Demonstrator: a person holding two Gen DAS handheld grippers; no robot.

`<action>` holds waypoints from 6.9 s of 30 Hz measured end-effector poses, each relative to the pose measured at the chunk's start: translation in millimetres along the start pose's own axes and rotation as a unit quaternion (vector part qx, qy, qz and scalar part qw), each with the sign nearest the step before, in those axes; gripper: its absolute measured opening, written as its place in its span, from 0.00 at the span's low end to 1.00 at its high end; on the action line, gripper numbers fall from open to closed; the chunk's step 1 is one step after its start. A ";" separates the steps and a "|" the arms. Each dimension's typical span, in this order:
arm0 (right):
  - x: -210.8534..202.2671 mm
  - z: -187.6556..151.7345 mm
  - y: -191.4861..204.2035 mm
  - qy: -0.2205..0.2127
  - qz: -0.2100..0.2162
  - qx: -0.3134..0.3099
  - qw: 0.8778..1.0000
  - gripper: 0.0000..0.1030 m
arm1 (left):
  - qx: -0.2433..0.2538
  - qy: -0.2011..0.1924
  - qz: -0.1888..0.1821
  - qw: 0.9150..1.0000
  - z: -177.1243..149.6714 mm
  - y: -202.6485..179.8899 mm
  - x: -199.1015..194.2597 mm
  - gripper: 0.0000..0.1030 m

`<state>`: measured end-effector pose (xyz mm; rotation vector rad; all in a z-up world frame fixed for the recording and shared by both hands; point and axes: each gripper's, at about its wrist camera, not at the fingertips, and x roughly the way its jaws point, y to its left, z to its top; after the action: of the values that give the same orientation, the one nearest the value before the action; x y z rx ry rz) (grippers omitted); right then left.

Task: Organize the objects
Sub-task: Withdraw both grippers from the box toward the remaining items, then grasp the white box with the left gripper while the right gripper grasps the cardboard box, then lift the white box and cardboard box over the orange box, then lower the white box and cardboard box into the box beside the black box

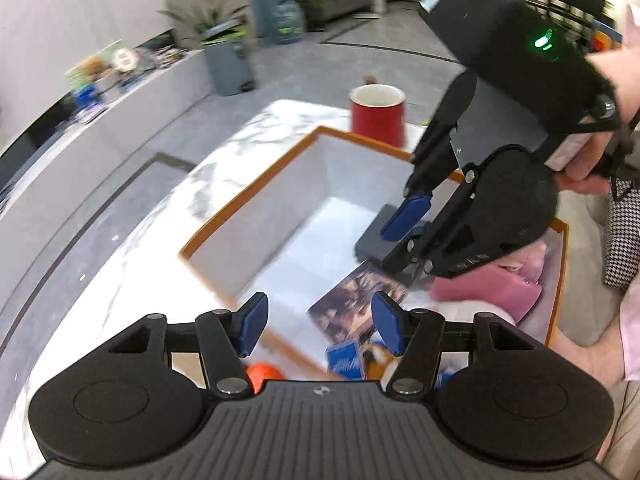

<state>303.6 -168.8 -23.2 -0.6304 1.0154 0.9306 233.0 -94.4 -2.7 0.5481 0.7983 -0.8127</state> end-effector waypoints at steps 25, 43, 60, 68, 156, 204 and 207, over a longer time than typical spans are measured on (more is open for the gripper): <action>105.4 44.0 22.3 0.038 0.031 -0.076 0.996 0.38 | -0.185 -0.025 0.034 0.982 -49.8 58.4 -13.7 0.66; 42.4 40.6 15.7 0.007 0.043 -0.099 0.994 0.38 | -0.159 -0.029 0.045 0.986 -67.9 59.4 -47.1 0.63; 19.7 95.7 114.6 -0.015 0.076 -0.302 0.950 0.47 | -0.044 0.025 0.054 0.997 -111.3 85.8 -34.1 0.73; 72.0 107.8 138.9 0.027 0.027 -0.476 0.878 0.74 | 0.008 0.055 0.025 0.998 -122.8 106.4 16.8 0.80; -50.9 -1.1 -23.3 -0.049 -0.078 -0.503 0.859 0.63 | 0.297 0.031 0.056 0.953 50.2 -57.1 89.5 0.72; 73.9 22.0 -54.1 0.018 -0.021 -0.580 0.814 0.63 | 0.313 0.141 0.034 0.939 40.2 -15.3 202.3 0.70; 76.1 21.4 -55.2 0.021 -0.020 -0.582 0.812 0.63 | 0.315 0.141 0.035 0.938 38.7 -14.8 200.0 0.69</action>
<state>377.9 -151.5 -82.2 -1.6866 0.3461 1.4787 323.6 -214.3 -141.1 1.2809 0.7665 -0.9347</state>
